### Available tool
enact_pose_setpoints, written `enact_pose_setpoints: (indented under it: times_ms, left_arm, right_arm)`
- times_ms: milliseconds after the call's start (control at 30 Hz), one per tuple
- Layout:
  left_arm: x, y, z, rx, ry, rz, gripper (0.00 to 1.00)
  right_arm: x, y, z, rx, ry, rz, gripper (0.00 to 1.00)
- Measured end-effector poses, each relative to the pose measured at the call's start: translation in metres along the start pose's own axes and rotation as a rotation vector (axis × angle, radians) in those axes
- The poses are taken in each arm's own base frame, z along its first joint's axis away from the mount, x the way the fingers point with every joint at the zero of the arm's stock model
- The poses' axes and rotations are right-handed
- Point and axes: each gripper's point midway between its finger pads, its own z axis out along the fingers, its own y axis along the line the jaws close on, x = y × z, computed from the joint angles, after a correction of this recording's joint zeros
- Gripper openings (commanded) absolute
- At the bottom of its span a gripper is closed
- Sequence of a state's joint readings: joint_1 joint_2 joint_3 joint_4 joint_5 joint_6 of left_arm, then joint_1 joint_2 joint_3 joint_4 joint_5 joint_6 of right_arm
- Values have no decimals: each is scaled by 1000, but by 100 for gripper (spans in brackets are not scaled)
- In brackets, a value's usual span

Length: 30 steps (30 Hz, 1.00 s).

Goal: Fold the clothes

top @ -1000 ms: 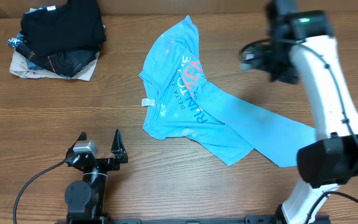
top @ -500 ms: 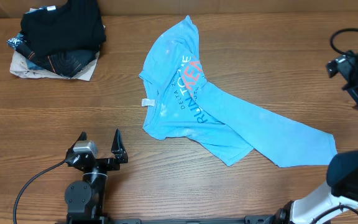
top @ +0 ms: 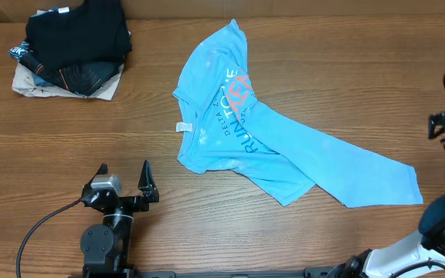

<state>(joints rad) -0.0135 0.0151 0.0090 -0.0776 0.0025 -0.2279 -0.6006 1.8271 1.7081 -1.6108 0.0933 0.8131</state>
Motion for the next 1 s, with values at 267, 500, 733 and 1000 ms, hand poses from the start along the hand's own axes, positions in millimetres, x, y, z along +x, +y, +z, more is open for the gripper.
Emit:
enact_pose_setpoints:
  times_ms: [267, 500, 733, 1000]
  left_arm:
    - [0, 0, 0, 0, 0, 0, 100]
    - [0, 0, 0, 0, 0, 0, 100]
    - [0, 0, 0, 0, 0, 0, 100]
    - [0, 0, 0, 0, 0, 0, 100]
  right_arm:
    - [-23, -25, 45, 20, 35, 125, 100]
    - [-32, -34, 91, 20, 22, 137, 100]
    - [-23, -39, 125, 36, 20, 129, 86]
    - [-23, -41, 145, 33, -9, 130, 88]
